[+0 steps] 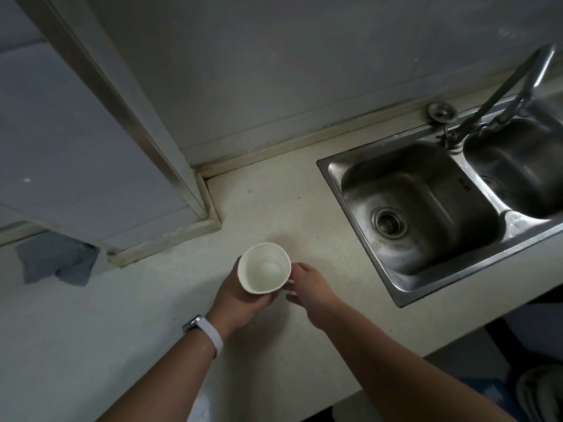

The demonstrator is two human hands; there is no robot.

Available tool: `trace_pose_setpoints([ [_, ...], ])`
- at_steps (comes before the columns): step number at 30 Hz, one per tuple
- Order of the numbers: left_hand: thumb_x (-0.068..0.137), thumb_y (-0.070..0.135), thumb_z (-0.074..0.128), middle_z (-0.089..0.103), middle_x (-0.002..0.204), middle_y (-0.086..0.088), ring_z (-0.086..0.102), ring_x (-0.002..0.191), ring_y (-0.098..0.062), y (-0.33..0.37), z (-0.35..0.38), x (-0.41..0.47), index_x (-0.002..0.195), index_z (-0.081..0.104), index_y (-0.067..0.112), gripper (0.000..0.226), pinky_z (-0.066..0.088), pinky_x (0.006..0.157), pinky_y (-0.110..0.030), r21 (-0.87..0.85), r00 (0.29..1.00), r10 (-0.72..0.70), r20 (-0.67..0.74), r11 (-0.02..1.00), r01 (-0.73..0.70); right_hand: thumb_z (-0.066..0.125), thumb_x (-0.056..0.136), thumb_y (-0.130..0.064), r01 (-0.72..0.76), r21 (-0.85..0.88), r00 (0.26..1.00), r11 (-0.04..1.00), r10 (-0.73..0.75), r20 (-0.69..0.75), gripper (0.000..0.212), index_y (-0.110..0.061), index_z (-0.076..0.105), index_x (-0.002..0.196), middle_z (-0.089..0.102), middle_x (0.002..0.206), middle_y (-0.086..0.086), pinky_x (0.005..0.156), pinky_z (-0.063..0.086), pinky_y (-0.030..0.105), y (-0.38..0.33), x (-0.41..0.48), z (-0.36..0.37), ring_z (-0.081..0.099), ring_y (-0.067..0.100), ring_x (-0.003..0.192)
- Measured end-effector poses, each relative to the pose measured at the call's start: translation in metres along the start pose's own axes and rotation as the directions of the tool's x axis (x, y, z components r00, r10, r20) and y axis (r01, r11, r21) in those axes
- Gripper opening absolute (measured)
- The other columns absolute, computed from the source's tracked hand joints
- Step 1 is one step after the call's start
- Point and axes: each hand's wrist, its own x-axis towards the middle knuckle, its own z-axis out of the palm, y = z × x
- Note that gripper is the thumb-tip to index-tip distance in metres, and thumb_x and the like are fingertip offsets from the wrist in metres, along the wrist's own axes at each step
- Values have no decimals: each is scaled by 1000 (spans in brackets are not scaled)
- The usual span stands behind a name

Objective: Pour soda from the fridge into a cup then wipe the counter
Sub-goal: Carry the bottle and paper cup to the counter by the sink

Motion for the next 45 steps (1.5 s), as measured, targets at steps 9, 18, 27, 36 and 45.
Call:
trace_pose_setpoints([
  [9,61,41,86,68,117,10,64,108,-7,8,-7,-6,125,57,28,72,53,93,-33,-93,1000,18,-2,996,-18,49,93,-30,-44,155,998,987,38,46,28,-18,65,113,69,111,5,81,54,33,-1,-9,1,65,19,105],
  [18,56,45,84,69,117,8,63,110,-5,43,-40,-20,126,57,26,77,53,95,-35,-138,983,181,28,975,-175,53,91,-27,-34,524,969,851,-99,225,36,-7,64,120,72,96,13,92,50,38,-19,-43,10,69,23,88],
  [27,54,46,80,62,109,28,58,104,12,86,-70,-49,118,48,47,71,45,81,-7,-63,902,413,130,911,-408,54,93,-33,93,548,969,831,-201,141,43,-5,61,125,68,92,15,86,52,38,-30,-107,14,66,22,77],
  [36,56,52,78,61,107,37,59,104,9,129,-61,-71,114,44,59,68,52,83,-16,-130,759,605,242,795,-592,53,92,-29,240,642,959,728,-279,-44,48,-1,54,131,62,86,14,83,48,36,-31,-181,-4,55,21,73],
  [45,59,48,80,60,114,29,60,107,2,195,-6,-104,120,43,52,71,55,87,-20,-200,630,725,278,685,-700,53,93,-29,373,699,912,611,-381,-154,39,-5,59,124,65,83,14,69,51,31,-23,-233,-79,57,19,67],
])
